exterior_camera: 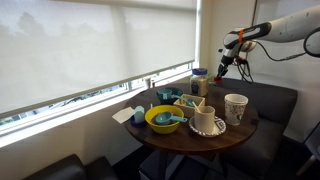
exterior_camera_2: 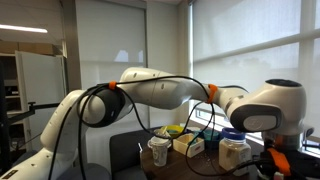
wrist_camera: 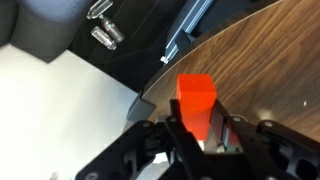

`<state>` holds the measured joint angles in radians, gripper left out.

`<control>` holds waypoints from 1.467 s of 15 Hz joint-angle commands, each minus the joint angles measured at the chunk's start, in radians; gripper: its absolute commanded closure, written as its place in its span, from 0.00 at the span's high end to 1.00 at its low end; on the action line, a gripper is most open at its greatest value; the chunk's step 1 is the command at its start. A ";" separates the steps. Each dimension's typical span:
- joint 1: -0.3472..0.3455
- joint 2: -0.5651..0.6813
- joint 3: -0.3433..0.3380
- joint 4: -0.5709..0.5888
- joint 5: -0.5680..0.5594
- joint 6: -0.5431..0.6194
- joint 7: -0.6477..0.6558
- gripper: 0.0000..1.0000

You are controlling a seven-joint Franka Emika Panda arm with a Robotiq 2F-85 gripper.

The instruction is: Put the orange block inside the blue ladle that is in the blue bowl

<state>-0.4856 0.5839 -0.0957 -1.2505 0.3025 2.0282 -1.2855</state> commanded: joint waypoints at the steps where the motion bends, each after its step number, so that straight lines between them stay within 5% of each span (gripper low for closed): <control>1: -0.039 -0.141 0.030 -0.019 0.108 0.013 -0.024 0.08; 8: 0.028 -0.331 0.135 -0.016 0.169 -0.194 -0.144 0.08; 16: 0.169 -0.334 0.255 -0.034 0.108 -0.436 -0.187 0.08; 22: 0.268 -0.202 0.249 0.018 -0.041 -0.021 -0.204 0.08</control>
<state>-0.2506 0.3028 0.1581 -1.2823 0.3280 1.8598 -1.4635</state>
